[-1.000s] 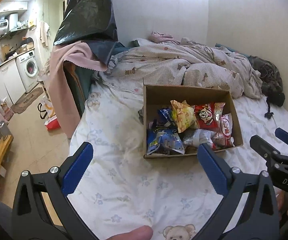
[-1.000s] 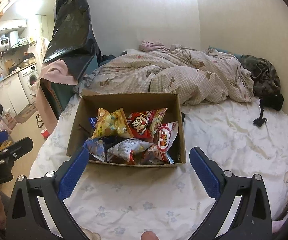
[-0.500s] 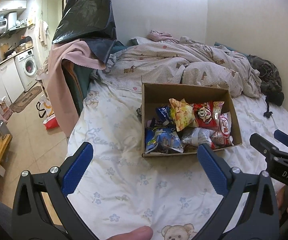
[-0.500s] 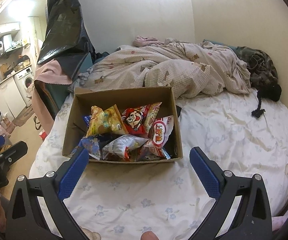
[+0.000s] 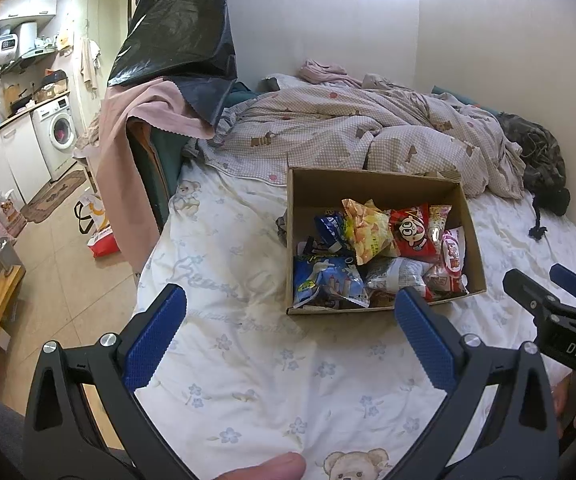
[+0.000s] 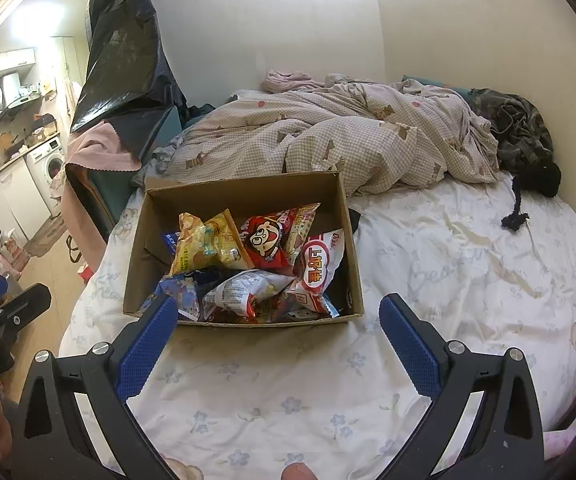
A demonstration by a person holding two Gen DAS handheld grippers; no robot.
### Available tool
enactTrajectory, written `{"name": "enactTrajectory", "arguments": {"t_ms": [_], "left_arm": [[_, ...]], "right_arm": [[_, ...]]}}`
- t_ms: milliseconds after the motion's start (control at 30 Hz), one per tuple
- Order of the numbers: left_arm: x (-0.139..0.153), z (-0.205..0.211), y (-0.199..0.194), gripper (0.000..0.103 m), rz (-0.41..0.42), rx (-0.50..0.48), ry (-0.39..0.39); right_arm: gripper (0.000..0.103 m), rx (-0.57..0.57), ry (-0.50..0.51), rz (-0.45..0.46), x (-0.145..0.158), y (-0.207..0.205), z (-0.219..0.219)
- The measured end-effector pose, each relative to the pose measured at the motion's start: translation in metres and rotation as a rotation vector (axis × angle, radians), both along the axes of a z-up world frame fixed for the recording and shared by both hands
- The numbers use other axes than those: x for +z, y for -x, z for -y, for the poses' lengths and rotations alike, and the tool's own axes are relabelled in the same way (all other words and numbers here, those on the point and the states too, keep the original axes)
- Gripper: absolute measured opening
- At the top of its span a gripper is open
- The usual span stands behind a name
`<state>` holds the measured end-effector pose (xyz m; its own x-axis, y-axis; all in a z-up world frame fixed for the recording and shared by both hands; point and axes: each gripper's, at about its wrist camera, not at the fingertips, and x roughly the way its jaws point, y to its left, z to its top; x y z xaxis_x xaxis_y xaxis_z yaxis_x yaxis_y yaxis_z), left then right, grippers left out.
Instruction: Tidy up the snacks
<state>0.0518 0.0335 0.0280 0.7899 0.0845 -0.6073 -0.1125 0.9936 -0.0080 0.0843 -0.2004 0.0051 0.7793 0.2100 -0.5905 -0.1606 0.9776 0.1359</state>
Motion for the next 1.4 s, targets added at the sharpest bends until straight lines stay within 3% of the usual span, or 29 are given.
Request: {"name": "enactTrajectory", "arguments": {"t_ms": [1400], "left_arm": [[0.0025, -0.0010, 0.0012, 0.103, 0.006, 0.016, -0.005]], "right_arm": [[0.103, 0.000, 0.005, 0.009, 0.0044, 0.0005, -0.0006]]}}
